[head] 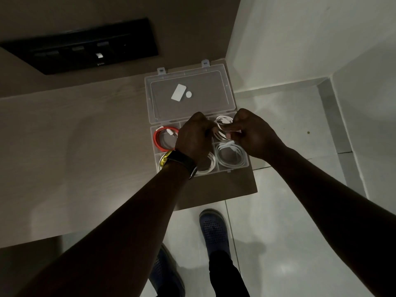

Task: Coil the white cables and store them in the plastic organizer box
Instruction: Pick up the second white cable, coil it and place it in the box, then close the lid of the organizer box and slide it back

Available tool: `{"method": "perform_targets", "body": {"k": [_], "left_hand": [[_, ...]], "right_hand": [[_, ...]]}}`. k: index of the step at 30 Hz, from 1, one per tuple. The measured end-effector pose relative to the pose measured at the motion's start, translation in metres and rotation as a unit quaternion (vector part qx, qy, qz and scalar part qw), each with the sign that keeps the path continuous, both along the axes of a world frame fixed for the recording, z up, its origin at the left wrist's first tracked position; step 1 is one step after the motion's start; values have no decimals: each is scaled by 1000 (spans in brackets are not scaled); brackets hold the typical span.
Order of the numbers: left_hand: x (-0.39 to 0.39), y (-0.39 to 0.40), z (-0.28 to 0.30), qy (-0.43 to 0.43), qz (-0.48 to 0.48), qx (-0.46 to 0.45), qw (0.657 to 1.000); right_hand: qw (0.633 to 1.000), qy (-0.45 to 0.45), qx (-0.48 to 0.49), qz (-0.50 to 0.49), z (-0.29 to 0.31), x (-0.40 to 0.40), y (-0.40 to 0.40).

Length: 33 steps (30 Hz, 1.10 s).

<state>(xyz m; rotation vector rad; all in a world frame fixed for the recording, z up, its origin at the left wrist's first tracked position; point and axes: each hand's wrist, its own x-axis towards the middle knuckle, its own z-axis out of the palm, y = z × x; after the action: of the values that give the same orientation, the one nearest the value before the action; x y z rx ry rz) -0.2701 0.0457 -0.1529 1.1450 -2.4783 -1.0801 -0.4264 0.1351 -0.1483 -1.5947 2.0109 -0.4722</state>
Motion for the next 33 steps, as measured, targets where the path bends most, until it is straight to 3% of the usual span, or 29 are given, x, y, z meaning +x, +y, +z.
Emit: {"method": "perform_targets", "body": {"k": [4, 10, 13, 17, 22, 25, 29, 31, 33], "left_hand": [[-4, 0, 3, 34, 66, 28, 997], [-2, 0, 3, -38, -36, -16, 998], [-2, 0, -1, -94, -73, -38, 992], [1, 12, -7, -104, -109, -104, 983], [10, 12, -16, -96, -92, -169, 977], [14, 15, -12, -66, -70, -168, 981], [18, 11, -1, 58, -28, -140, 988], [26, 1, 4, 100, 33, -121, 987], [39, -16, 4, 122, 137, -84, 979]], "right_hand": [[997, 73, 21, 15, -4, 7, -6], [993, 115, 13, -1, -3, 12, -19], [995, 92, -11, -42, -4, 15, -19], [993, 31, -81, -84, -8, 16, -5], [981, 82, -156, -82, -18, 18, 13], [974, 84, -186, -100, -19, 16, 14], [961, 36, -212, -173, -14, 13, 3], [952, -14, -188, -243, -12, 8, -12], [937, -97, -105, -319, -10, -2, -32]]}}
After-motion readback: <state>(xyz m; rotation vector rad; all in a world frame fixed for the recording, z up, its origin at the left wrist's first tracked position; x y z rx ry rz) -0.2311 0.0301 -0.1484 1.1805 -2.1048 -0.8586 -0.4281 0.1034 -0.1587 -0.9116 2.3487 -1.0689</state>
